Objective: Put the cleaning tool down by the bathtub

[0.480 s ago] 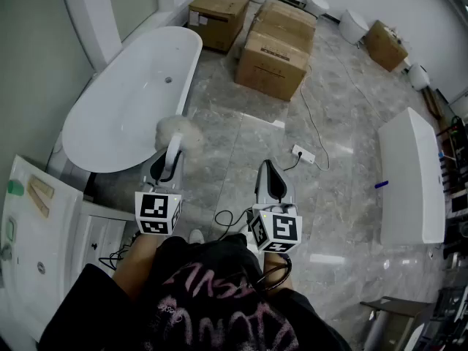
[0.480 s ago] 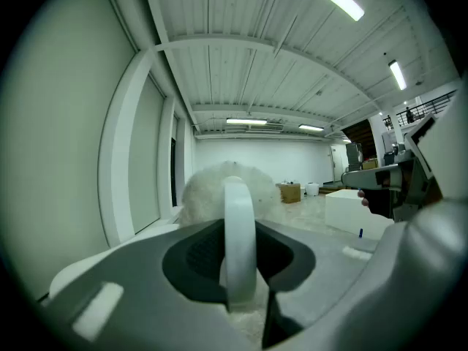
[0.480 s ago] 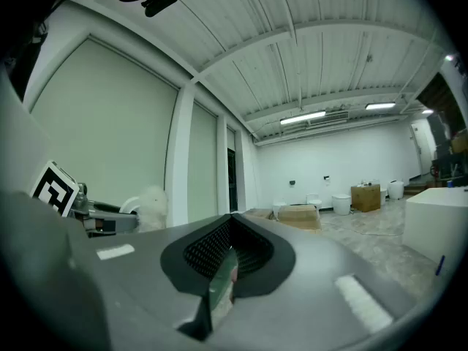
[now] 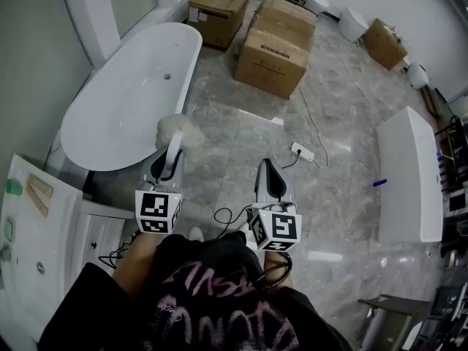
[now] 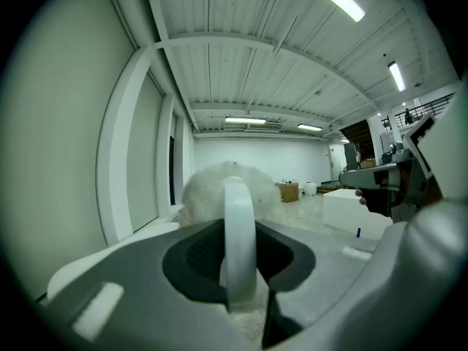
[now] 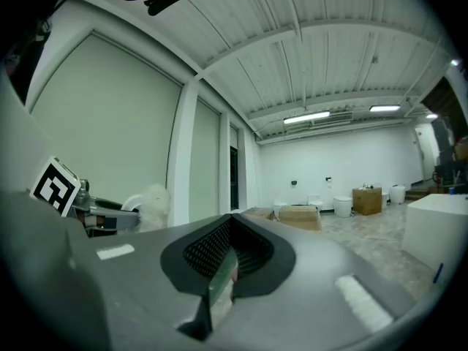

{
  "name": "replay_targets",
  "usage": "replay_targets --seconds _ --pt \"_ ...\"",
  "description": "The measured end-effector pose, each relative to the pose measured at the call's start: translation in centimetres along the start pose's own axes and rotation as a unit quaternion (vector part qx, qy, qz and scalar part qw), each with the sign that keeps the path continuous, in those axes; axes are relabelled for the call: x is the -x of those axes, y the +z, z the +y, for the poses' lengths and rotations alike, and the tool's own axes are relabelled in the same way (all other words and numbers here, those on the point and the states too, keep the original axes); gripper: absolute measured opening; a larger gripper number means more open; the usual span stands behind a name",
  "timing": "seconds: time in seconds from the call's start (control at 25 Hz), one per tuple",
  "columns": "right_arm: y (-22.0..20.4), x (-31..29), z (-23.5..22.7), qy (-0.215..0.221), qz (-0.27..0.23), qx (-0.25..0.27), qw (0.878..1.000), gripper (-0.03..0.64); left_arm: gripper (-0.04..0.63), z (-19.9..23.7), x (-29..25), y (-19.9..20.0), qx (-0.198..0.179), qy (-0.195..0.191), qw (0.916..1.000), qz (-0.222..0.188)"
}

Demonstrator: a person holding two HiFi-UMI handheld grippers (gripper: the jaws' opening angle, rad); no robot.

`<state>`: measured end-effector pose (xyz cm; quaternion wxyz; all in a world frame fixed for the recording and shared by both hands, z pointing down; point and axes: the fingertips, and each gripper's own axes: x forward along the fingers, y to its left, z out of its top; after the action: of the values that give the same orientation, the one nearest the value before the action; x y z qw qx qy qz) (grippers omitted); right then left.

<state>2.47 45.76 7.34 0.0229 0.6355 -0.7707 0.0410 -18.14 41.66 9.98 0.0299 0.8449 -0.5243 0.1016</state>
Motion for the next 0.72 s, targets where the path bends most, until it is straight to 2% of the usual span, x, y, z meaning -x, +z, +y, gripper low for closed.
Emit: replay_targets --seconds 0.4,0.72 --pt "-0.5 -0.4 1.5 0.005 0.005 0.003 1.0 0.011 0.077 2.4 1.3 -1.2 0.009 0.012 0.9999 0.007" --pt "-1.3 -2.9 1.0 0.008 0.01 0.012 1.0 0.012 0.078 3.8 -0.6 -1.8 0.008 0.016 0.9998 0.01"
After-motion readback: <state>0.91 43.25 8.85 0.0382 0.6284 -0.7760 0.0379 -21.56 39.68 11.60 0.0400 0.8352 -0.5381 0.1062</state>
